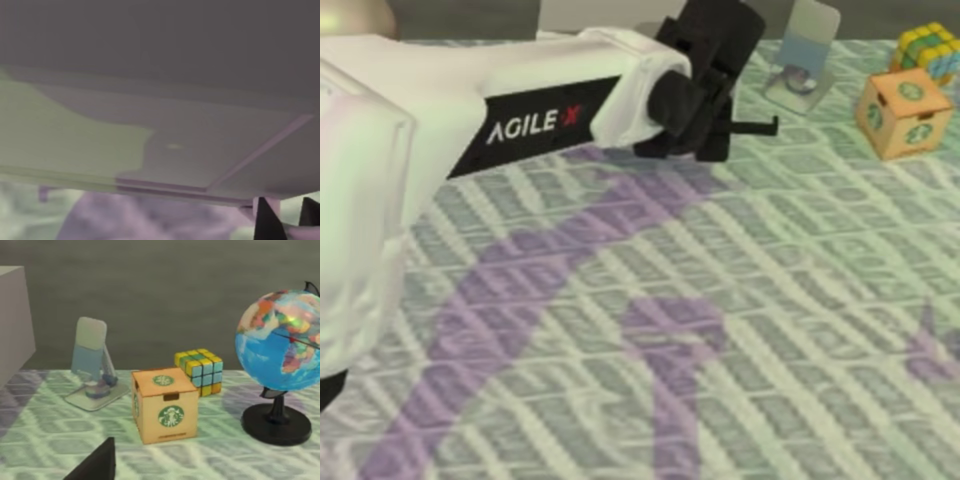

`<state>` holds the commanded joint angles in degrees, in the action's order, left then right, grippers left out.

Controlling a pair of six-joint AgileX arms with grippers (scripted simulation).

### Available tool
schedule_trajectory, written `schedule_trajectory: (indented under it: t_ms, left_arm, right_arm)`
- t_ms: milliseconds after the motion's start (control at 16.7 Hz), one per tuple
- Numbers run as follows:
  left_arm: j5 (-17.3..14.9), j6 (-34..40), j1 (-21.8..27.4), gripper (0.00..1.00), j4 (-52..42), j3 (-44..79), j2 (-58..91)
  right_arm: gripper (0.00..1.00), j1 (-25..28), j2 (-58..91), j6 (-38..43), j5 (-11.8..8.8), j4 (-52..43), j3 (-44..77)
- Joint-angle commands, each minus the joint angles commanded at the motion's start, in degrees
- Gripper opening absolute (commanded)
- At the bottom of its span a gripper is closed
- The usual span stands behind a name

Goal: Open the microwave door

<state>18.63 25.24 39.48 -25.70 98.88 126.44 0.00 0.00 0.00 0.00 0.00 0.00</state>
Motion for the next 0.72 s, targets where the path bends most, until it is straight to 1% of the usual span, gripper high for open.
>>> schedule_trajectory:
  t_ms: [180,720]
  left_arm:
    - [-1.27,-1.59,-0.38,0.0,1.62,-2.35,-1.64]
    - [-1.3,-1.62,-0.38,0.0,1.65,-2.4,-1.67]
  right_arm:
    - [1.0,0.0,0.0,0.0,0.0,0.0,0.0]
    - [1.0,0.0,0.0,0.0,0.0,0.0,0.0]
